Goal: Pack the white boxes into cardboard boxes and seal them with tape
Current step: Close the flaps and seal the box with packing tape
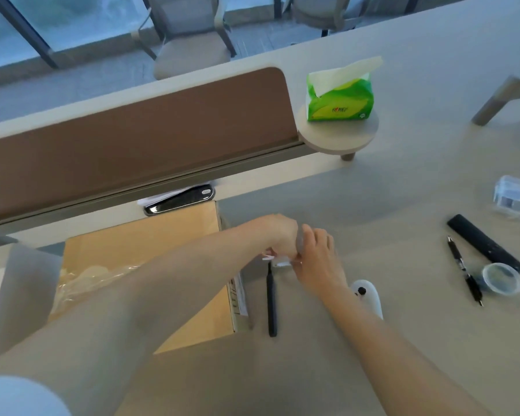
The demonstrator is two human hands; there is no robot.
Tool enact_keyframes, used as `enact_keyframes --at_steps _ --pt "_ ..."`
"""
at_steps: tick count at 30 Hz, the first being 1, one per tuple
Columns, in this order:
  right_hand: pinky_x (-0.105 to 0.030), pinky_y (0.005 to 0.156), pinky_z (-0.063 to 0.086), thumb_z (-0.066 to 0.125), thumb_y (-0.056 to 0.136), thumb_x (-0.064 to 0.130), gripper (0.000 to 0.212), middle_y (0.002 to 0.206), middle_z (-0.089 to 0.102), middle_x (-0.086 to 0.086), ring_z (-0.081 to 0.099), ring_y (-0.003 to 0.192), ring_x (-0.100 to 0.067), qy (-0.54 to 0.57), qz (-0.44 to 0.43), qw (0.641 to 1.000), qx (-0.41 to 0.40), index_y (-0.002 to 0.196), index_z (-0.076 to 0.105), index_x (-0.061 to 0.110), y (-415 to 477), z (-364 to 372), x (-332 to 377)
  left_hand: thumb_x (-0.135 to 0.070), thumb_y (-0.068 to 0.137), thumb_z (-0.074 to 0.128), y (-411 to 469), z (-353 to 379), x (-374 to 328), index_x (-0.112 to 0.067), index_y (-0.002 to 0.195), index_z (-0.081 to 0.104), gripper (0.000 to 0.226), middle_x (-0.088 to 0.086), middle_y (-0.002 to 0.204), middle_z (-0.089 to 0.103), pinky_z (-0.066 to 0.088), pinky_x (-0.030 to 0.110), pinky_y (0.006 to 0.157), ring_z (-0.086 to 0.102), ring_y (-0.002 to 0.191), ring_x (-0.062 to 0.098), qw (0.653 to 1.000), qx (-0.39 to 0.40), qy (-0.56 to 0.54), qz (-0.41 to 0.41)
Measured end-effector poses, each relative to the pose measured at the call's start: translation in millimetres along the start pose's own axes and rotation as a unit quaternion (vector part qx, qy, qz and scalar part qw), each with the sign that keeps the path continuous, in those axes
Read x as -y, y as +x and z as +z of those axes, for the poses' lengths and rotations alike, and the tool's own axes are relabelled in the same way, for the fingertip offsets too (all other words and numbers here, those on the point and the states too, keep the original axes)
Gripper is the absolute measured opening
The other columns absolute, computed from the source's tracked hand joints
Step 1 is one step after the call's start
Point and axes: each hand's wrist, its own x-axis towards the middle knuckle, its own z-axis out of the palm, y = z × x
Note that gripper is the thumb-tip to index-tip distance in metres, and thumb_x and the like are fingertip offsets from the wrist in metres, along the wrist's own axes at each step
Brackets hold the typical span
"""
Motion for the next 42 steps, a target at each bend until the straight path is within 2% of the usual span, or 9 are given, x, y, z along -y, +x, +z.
enact_keyframes --at_steps 4,12,16,20,22,30,35,39,42 --pt "-0.041 0.078 0.048 0.048 0.086 0.051 0.063 0.108 0.054 -0.012 0.051 0.095 -0.031 0.035 0.098 0.994 -0.034 0.126 0.044 0.002 -46 21 18 -0.048 0.084 0.073 14 -1 14 -0.004 0.103 0.071 0.047 0.008 0.073 0.068 0.06 0.035 0.068 0.066 0.065 0.026 0.995 0.042 -0.094 -0.016" --pt "-0.041 0.076 0.052 0.067 0.079 0.06 0.087 0.117 0.047 -0.01 0.06 0.097 -0.032 0.109 0.22 0.969 -0.018 0.133 0.025 0.006 -53 30 50 -0.038 0.086 0.077 16 0 17 -0.003 0.105 0.068 0.04 0.009 0.079 0.069 0.06 0.035 0.076 0.065 0.07 0.022 0.989 0.058 -0.138 -0.006" --pt "-0.036 0.086 0.049 0.069 0.08 0.054 0.069 0.117 0.049 -0.008 0.055 0.106 -0.027 0.044 0.192 0.979 0.055 0.124 0.038 0.01 -68 49 52 -0.034 0.084 0.08 17 -2 15 -0.003 0.106 0.068 0.041 0.007 0.084 0.063 0.062 0.043 0.083 0.064 0.08 0.027 0.99 0.044 -0.131 -0.01" --pt "-0.031 0.077 0.046 0.05 0.096 0.017 0.026 0.12 0.051 -0.009 0.055 0.108 -0.025 0.029 0.14 0.986 0.089 0.121 0.045 0.011 -64 58 59 -0.034 0.086 0.078 18 -5 15 -0.001 0.114 0.068 0.045 0.007 0.084 0.066 0.059 0.045 0.091 0.063 0.086 0.026 0.99 0.076 -0.12 -0.015" --pt "-0.033 0.075 0.044 0.04 0.096 0.004 0.026 0.119 0.054 -0.01 0.057 0.108 -0.028 0.018 0.137 0.985 0.105 0.12 0.048 0.008 -64 56 58 -0.034 0.086 0.078 19 -6 15 -0.002 0.115 0.068 0.045 0.009 0.088 0.069 0.058 0.043 0.092 0.061 0.083 0.025 0.99 0.082 -0.115 -0.019" --pt "-0.037 0.07 0.043 0.047 0.091 0.016 0.011 0.101 0.037 -0.003 0.058 0.093 -0.036 0.066 0.09 0.98 0.165 0.097 0.038 0.014 -81 5 29 -0.024 0.087 0.078 29 -4 16 -0.001 0.123 0.062 0.046 0.018 0.119 0.07 0.059 0.039 0.091 0.07 0.081 0.026 0.975 0.108 -0.188 -0.04" --pt "-0.033 0.069 0.035 0.043 0.099 0.028 0.013 0.1 0.051 -0.002 0.048 0.087 -0.023 0.086 0.014 0.991 0.104 0.097 0.045 0.015 -89 -39 32 -0.026 0.088 0.077 32 -5 20 0.0 0.123 0.063 0.045 0.021 0.122 0.068 0.058 0.036 0.086 0.067 0.079 0.03 0.971 0.122 -0.202 -0.041" --pt "-0.035 0.063 0.037 0.058 0.088 0.008 0.014 0.099 0.058 -0.012 0.053 0.082 -0.034 0.043 -0.033 0.998 -0.011 0.102 0.059 0.006 -80 -40 60 -0.031 0.085 0.079 33 -1 20 -0.002 0.124 0.062 0.052 0.017 0.128 0.061 0.059 0.036 0.082 0.066 0.101 0.031 0.974 0.108 -0.192 -0.043" --pt "-0.032 0.053 0.031 0.057 0.079 -0.003 0.028 0.103 0.054 -0.011 0.054 0.074 -0.031 0.006 0.01 1.0 -0.028 0.106 0.055 0.006 -75 -41 80 -0.03 0.088 0.077 35 -1 19 -0.004 0.119 0.064 0.043 0.022 0.127 0.06 0.058 0.032 0.068 0.063 0.087 0.026 0.982 0.089 -0.166 -0.032"
